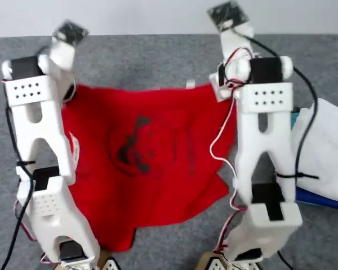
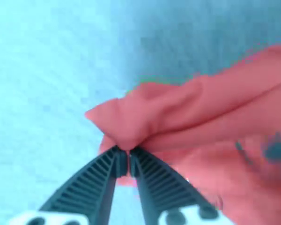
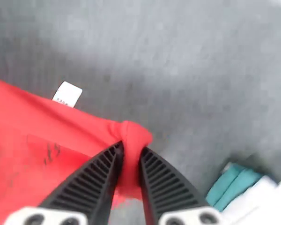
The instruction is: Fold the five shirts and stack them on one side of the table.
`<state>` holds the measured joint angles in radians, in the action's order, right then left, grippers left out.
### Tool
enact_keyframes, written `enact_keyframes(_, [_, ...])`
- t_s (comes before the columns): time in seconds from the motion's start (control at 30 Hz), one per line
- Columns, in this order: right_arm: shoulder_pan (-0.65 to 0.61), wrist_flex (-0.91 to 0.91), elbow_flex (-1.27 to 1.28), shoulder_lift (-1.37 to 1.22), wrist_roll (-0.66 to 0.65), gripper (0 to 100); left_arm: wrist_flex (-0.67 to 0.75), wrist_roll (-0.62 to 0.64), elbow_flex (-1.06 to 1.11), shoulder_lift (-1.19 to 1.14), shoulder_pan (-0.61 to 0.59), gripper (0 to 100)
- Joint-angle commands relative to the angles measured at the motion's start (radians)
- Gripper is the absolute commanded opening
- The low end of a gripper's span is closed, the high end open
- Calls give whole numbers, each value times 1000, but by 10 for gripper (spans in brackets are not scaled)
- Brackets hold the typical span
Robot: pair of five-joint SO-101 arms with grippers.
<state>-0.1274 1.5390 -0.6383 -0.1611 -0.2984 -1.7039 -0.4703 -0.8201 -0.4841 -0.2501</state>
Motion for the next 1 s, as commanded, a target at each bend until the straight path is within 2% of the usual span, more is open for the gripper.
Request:
enact_keyframes(0.0, [1, -124, -3, 124, -8, 8, 29, 51, -217, 66, 18, 5])
enact_keyframes(0.23, [1, -225, -3, 259, -9, 8, 28, 95, -509, 75, 35, 5])
enact_keyframes(0.53, [7, -219, -3, 503, -15, 8, -54, 91, -812, 97, 12, 5])
enact_keyframes(0.8, [85, -120, -3, 714, -80, 8, -54, 89, -825, 299, 2, 5])
enact_keyframes(0.97, [93, -99, -3, 799, -158, 8, -54, 89, -823, 397, 5, 5])
